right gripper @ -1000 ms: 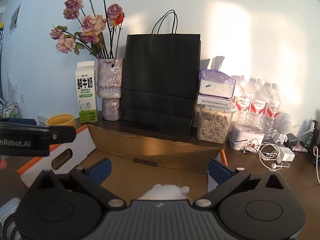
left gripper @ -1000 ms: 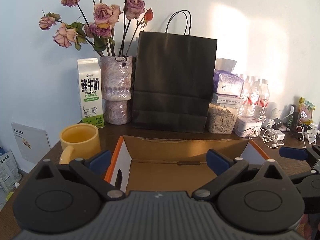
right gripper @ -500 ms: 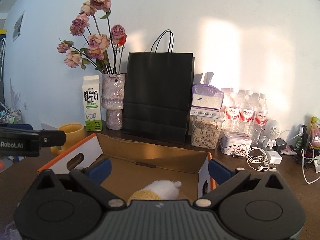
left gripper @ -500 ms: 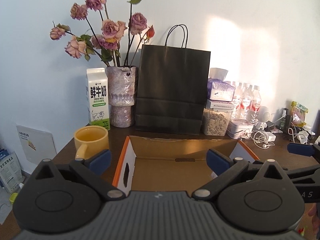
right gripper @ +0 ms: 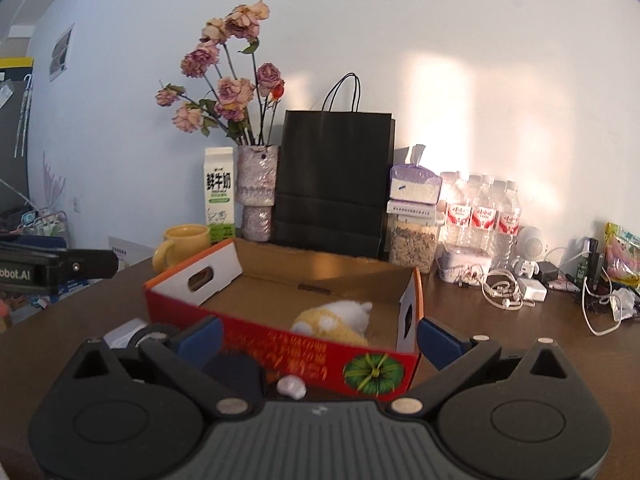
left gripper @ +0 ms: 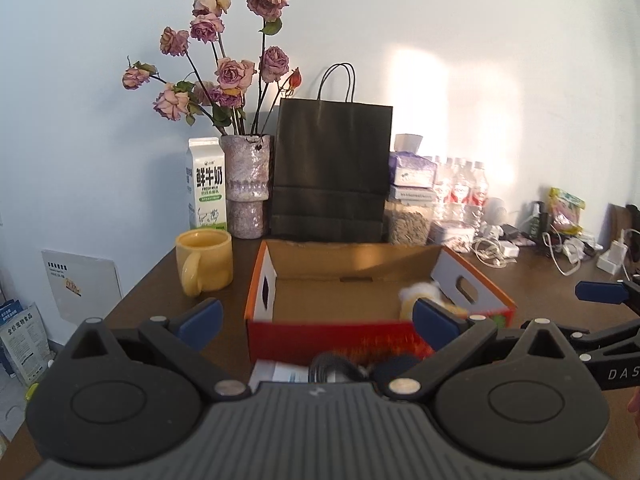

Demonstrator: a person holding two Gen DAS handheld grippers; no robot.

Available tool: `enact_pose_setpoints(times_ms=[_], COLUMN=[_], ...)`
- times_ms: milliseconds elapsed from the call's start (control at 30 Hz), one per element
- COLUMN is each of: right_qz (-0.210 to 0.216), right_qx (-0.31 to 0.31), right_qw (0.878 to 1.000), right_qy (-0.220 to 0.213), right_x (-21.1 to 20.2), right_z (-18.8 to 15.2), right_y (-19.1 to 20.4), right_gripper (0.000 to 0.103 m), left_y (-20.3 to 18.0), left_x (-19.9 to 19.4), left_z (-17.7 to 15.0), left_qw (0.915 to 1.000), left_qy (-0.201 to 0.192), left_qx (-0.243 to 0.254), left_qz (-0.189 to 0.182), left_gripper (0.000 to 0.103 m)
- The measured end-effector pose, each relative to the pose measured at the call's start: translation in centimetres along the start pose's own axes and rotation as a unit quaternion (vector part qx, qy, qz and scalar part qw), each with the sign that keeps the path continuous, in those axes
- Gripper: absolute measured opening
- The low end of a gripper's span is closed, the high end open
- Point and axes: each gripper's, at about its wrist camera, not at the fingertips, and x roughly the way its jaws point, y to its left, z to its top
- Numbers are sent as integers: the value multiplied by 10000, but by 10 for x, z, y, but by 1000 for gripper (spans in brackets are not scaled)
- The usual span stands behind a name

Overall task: Organize objects
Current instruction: 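Carry plush dog and white cap into the cardboard box and open both tools, then grasp the large white cap with the right tool while the left tool approaches the plastic bag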

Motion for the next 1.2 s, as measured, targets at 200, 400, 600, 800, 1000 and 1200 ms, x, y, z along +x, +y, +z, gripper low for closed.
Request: enact_pose_setpoints(times_ms=[200, 400, 600, 800, 1000, 1200], right_qz=[96, 351, 551, 610, 736, 961], right_qx=[103, 378, 288, 78, 38, -121], right_qw=[9996, 9962, 9929, 9919, 9914, 9884], right_qy=[262, 705, 1013, 1109, 1086, 1166], right_x=[-35, -59, -79, -87, -85, -76], right_z=[-39, -78, -109, -119, -120, -124], right_y=[15, 28, 51, 68, 76, 86], right_gripper=[103, 103, 103, 103, 90, 66], left_y=[3, 11, 8, 1, 2, 3], left_x=[-32, -56, -79, -90, -93, -94], left_z=[-36, -71, -91, -106, -110, -111], left_qw=[9997, 9981, 9969, 9950, 9945, 9944], left_qy=[252, 601, 778, 959, 1006, 1012], left_qx=[57, -131, -137, -104, -147, -131], left_qz=[-1, 51, -41, -252, -242, -262], left_gripper=[103, 103, 103, 103, 103, 103])
